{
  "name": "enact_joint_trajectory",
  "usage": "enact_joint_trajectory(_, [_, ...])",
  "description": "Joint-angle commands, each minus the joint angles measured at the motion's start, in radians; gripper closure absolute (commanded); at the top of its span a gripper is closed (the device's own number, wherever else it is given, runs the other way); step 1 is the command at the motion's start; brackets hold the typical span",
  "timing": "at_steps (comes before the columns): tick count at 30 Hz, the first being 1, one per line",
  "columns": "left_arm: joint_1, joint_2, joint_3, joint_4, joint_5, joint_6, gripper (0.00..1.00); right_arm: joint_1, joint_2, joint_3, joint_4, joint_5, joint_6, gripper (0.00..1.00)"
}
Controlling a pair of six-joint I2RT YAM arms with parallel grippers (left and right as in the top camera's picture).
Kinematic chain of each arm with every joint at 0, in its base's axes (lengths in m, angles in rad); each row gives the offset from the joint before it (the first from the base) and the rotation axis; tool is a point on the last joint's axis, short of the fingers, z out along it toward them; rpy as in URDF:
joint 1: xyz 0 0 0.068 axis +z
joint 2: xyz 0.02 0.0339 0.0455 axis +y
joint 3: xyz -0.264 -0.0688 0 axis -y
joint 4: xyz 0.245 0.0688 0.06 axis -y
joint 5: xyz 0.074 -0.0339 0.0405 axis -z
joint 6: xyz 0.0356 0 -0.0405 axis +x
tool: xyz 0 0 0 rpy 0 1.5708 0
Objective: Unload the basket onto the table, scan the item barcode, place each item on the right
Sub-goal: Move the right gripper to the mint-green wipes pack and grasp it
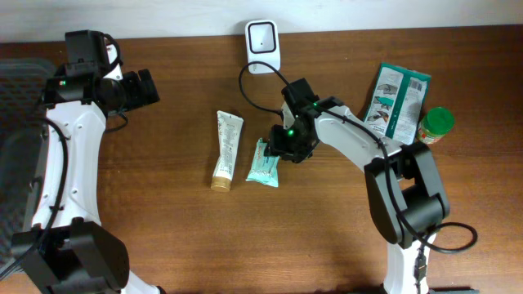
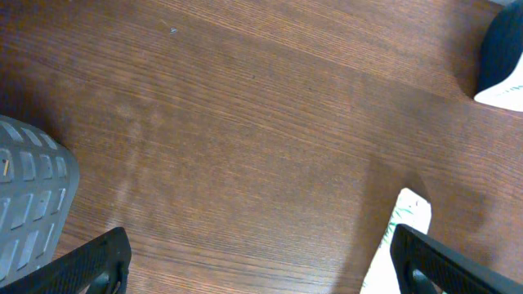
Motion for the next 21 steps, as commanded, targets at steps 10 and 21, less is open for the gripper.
enact_joint_trajectory(10, [0.003,-0.009,0.006,0.002,0.000,0.005,0.01,0.010,0.058,-0.006,0.064,0.001,0.010,0.96])
enact_joint_trajectory(21, [0.003,-0.009,0.006,0.002,0.000,0.005,0.01,0.072,-0.180,0.066,-0.035,0.465,-0.121,0.96])
